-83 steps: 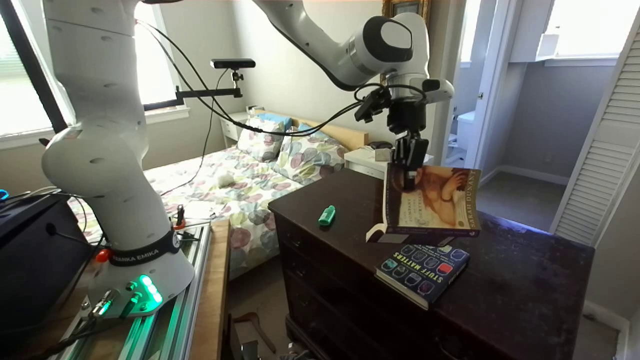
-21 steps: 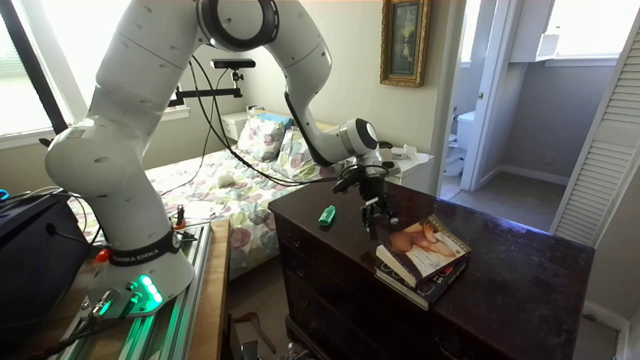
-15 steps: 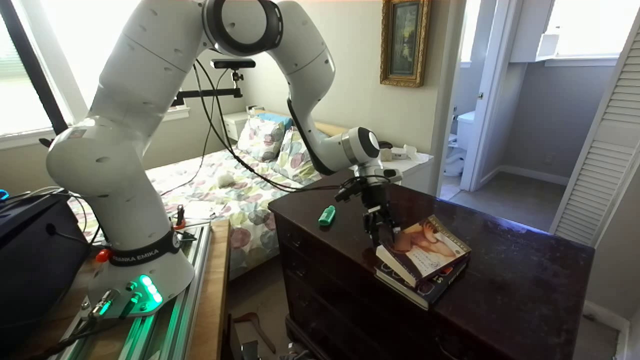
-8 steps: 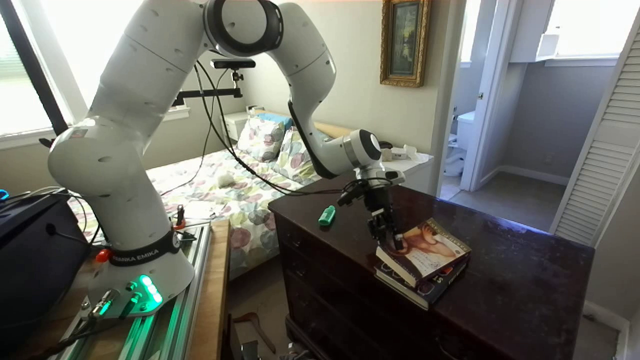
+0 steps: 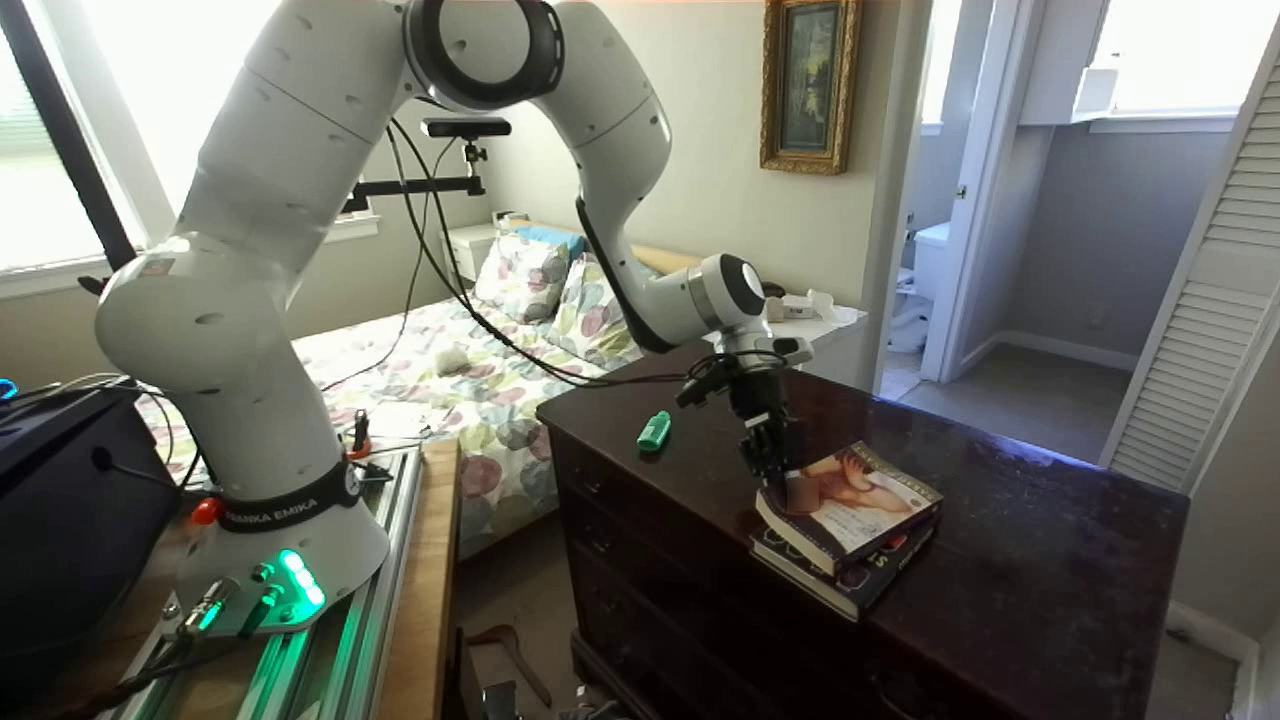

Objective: Turn the book on top upside down.

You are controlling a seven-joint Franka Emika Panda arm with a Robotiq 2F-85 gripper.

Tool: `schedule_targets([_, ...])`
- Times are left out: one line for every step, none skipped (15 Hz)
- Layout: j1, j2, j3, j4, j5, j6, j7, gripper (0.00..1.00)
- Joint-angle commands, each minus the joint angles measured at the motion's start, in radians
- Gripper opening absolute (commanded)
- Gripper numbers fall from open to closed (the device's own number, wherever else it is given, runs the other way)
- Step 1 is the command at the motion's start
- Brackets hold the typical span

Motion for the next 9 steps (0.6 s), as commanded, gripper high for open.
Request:
schedule_targets([-0.066,-0.113,0.061,-0.035,0.196,-0.015,-0.165,0.03])
schedule_targets([-0.077,-0.139,0.065,-0.032,0.258,-0.015,-0.211,0.07])
schedule_targets([-0.093,-0.179,0.067,-0.028,0.333,-0.025,-0.275,0.07])
schedule_targets([-0.105,-0.21,0.066,-0.021,0.409,-0.04,-0.338,0.07])
schedule_targets([-0.116,-0.239,0.061,-0.014,0.483,-0.048,-0.395,0.07])
schedule_targets([-0.13,-0.273,0.054,-0.01,0.557,-0.063,-0.454,0.07])
schedule_targets([-0.146,-0.3,0.047,-0.006,0.629,-0.081,-0.51,0.07])
schedule_targets([-0.167,-0.32,0.043,-0.003,0.696,-0.095,-0.561,0.07])
schedule_targets([-0.186,-0.333,0.04,0.003,0.761,-0.116,-0.609,0.07])
